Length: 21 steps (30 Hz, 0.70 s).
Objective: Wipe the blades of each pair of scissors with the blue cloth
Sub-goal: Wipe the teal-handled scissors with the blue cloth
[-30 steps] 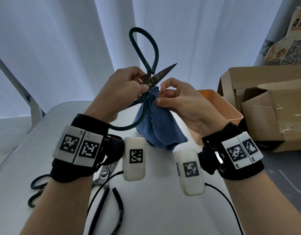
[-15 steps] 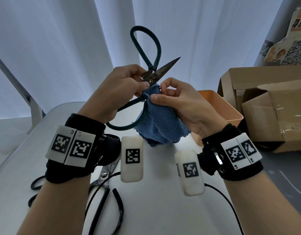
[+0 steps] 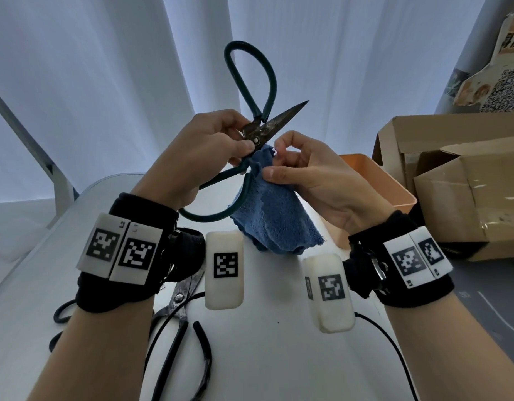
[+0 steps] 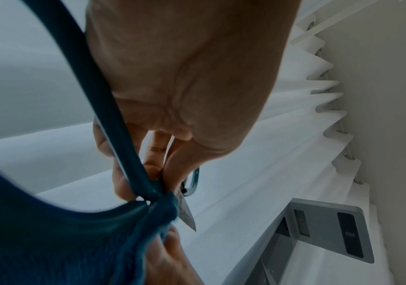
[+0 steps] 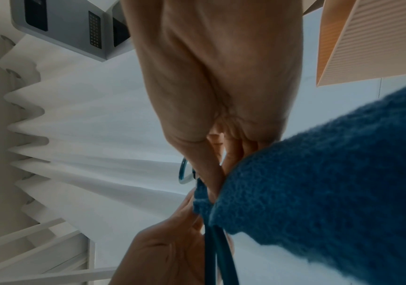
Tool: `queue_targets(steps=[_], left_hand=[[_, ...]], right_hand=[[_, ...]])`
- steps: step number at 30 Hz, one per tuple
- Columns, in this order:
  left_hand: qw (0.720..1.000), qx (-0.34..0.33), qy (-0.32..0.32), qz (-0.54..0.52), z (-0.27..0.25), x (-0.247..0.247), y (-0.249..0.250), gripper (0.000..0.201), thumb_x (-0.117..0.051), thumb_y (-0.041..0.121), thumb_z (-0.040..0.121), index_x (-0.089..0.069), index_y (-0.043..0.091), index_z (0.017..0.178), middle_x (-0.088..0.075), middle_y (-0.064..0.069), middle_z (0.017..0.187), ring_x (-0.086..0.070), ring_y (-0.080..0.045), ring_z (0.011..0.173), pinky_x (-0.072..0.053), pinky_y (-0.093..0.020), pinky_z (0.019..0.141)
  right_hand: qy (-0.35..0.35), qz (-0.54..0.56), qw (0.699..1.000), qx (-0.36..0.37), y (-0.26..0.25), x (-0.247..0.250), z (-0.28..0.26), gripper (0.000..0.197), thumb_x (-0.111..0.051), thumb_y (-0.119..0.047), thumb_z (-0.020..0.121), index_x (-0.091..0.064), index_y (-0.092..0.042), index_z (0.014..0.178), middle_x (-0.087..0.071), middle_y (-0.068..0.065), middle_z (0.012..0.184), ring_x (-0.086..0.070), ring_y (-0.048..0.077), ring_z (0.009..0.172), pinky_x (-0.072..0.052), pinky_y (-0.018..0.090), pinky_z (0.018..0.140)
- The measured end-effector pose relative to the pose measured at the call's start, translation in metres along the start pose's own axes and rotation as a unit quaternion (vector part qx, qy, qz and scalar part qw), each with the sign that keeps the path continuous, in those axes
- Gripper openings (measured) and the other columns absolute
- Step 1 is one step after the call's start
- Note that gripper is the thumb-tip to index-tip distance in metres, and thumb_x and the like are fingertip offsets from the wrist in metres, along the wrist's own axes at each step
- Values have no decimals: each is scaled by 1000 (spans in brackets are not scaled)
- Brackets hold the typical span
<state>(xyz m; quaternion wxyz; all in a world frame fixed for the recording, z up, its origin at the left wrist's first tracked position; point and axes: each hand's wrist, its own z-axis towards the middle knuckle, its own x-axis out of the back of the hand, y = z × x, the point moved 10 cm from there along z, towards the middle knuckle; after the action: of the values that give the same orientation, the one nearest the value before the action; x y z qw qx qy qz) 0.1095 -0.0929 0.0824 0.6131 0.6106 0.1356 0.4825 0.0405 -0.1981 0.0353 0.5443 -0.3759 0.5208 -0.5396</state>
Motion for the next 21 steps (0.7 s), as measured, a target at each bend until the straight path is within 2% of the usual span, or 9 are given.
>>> queue_targets(steps=[3, 5, 9, 14, 17, 19, 21], left_hand=[[1000, 0, -3, 4, 1, -3, -1, 18, -59, 1, 93, -69, 13, 99, -56, 9, 70, -51, 3, 53, -38, -6, 52], [1000, 2, -2, 5, 1, -3, -2, 18, -59, 1, 93, -69, 13, 99, -56, 10, 69, -50, 3, 52, -38, -6, 52], [1000, 3, -1, 3, 2, -1, -3, 17, -59, 1, 93, -69, 13, 100, -55, 9, 70, -50, 2, 54, -38, -7, 53], [1000, 5, 3, 11, 2, -2, -5, 16, -59, 1, 92, -68, 13, 98, -56, 7, 72, -51, 0, 55, -38, -7, 52], [1000, 3, -5, 14, 2, -5, -4, 16, -59, 1, 92, -68, 12, 99, -57, 5, 74, -51, -3, 57, -39, -7, 52], [1000, -1, -4, 12, 2, -5, -3, 16, -59, 0, 92, -68, 12, 99, -56, 5, 74, -51, -2, 57, -38, -7, 52], [1000, -1, 0, 10, 3, -4, -3, 16, -58, 0, 93, -68, 10, 100, -56, 4, 75, -50, 2, 54, -38, -7, 52]], right_hand=[[19, -19, 1000, -4, 4, 0, 1, 40, -70, 10, 82, -40, -16, 74, -54, 1, 64, -60, 19, 67, -55, 32, 75], [25, -23, 999, -8, 6, 1, 2, 44, -72, 8, 81, -37, -17, 71, -54, 0, 60, -62, 18, 63, -55, 32, 73], [25, -13, 1000, -6, 5, 1, 2, 42, -70, 10, 82, -38, -16, 73, -57, -4, 56, -64, 13, 58, -56, 30, 69], [25, 15, 999, -15, 7, 1, 2, 36, -66, 14, 84, -44, -14, 80, -63, 3, 68, -65, 20, 68, -57, 29, 70], [41, -15, 999, -13, 8, 3, 3, 42, -66, 14, 84, -38, -16, 74, -57, -2, 59, -61, 13, 58, -52, 24, 63], [52, -28, 998, -8, 8, 5, 4, 47, -69, 12, 82, -35, -17, 71, -51, 0, 58, -59, 13, 56, -51, 27, 65], [59, -22, 998, -6, 9, 6, 4, 46, -71, 11, 81, -36, -17, 72, -54, 1, 59, -62, 16, 58, -53, 32, 68]])
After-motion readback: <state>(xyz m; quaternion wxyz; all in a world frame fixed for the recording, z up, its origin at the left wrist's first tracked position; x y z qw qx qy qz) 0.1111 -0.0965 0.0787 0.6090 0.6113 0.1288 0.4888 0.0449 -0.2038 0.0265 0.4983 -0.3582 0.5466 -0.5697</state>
